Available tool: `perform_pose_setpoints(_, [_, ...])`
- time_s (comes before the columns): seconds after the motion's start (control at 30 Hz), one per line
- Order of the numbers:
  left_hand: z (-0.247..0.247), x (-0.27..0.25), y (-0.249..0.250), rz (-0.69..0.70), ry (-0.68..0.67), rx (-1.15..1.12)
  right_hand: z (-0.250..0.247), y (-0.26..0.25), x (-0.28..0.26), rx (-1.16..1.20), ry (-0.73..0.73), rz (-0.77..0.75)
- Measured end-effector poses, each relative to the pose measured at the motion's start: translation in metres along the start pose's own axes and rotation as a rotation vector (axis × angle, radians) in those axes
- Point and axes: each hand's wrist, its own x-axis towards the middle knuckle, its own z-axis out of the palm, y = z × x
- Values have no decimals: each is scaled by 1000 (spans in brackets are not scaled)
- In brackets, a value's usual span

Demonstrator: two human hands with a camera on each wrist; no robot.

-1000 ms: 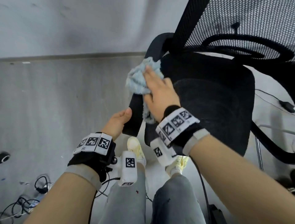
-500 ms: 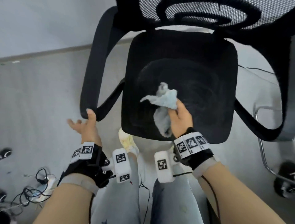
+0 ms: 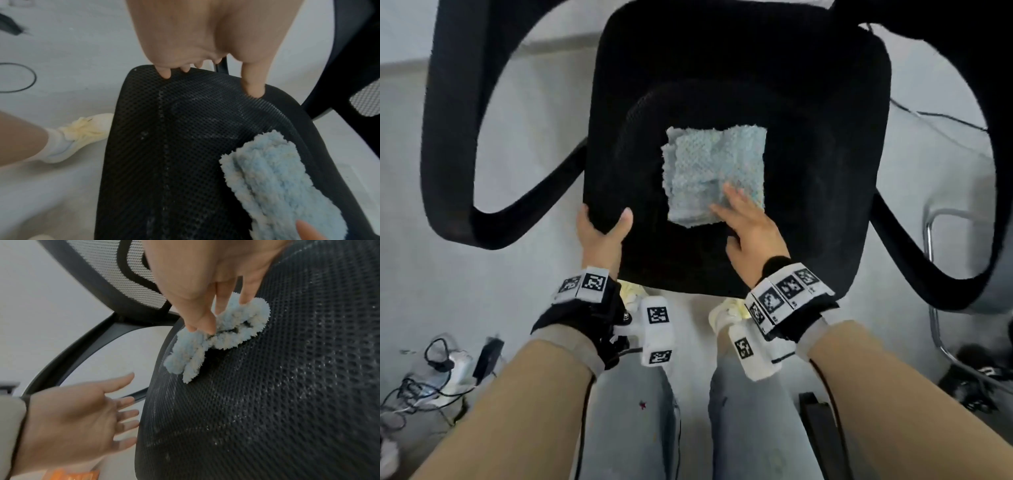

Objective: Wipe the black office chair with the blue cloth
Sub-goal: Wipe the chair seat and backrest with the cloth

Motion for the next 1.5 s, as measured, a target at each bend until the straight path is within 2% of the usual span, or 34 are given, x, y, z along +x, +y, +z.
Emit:
perform_pose_setpoints(0.03, [0, 3, 2, 36, -28, 69, 3, 3, 0, 69, 3, 34])
perform_pose_setpoints(0.1, [-3, 11, 5, 106, -56, 206, 4, 2, 1, 135, 127, 31])
perform_pose_setpoints(0.2, [-8, 29, 5, 203, -69, 429, -2, -7, 22, 45, 328, -47])
perform_pose_setpoints(0.23, [-7, 34, 5, 210, -65, 518, -2, -10, 32, -40, 328, -56])
perform_pose_setpoints(0.33, [3, 44, -3, 133, -30, 733, 6, -13, 63, -306, 50, 139])
perform_pose_setpoints(0.37, [7, 44, -5, 104, -14, 782, 14, -10, 71, -353, 19, 184])
perform_pose_setpoints(0.43, [13, 45, -6, 77, -19, 844, 32, -11, 74, -380, 65, 201])
perform_pose_setpoints(0.5, [12, 48, -6, 51, -56, 888, 49, -15, 68, -342, 131, 158])
perform_pose_setpoints(0.63, [10, 45, 0, 39, -107, 910, 75, -13, 38, -419, 50, -70])
perform_pose_setpoints(0.7, [8, 43, 3, 50, -111, 911, 61, -3, 38, -527, -13, -197])
perform_pose_setpoints(0.73, [7, 43, 3, 58, -116, 921, 51, 6, 45, -601, -1, -221])
perform_pose_setpoints(0.77, [5, 43, 3, 67, -121, 933, 36, 15, 53, -629, 26, -177])
perform_pose_setpoints(0.8, [4, 42, 2, 76, -123, 944, 21, 24, 61, -580, 47, -48])
perform_pose_setpoints(0.87, [5, 42, 0, 107, -116, 950, -5, 32, 75, -381, 214, 254])
perform_pose_setpoints(0.93, [4, 42, -2, 128, -107, 958, -1, 22, 81, -297, 303, 371])
perform_pose_setpoints(0.97, [4, 42, -2, 123, -117, 965, 12, 10, 77, -300, 257, 350])
perform_pose_setpoints(1.0, [3, 43, -1, 110, -135, 970, 30, -1, 70, -333, 184, 260])
perform_pose_setpoints(1.1, [-4, 45, 5, 66, -222, 990, 81, -13, 34, -545, -17, -195])
perform_pose_setpoints(1.17, [-12, 47, 6, 71, -290, 1004, 77, 2, 34, -666, -146, -425])
perform_pose_setpoints(1.2, [-16, 49, 6, 89, -318, 1003, 65, 9, 42, -692, -158, -465])
perform_pose_setpoints(1.23, [-20, 51, 5, 111, -337, 998, 49, 14, 54, -704, -109, -447])
perform_pose_setpoints(1.27, [-23, 53, 3, 131, -354, 987, 31, 19, 65, -674, -25, -342])
perform_pose_setpoints(1.33, [-28, 56, 0, 167, -391, 944, -4, 30, 88, -444, 95, 46])
perform_pose_setpoints(1.4, [-32, 60, 0, 185, -409, 913, -18, 25, 100, -312, 289, 289])
perform_pose_setpoints(1.43, [-34, 62, 2, 181, -407, 912, -12, 13, 103, -313, 332, 348])
perform_pose_setpoints(1.47, [-35, 62, 4, 171, -405, 911, -1, -3, 101, -312, 288, 360])
perform_pose_setpoints(1.5, [-34, 63, 5, 156, -401, 907, 17, -19, 97, -302, 185, 287])
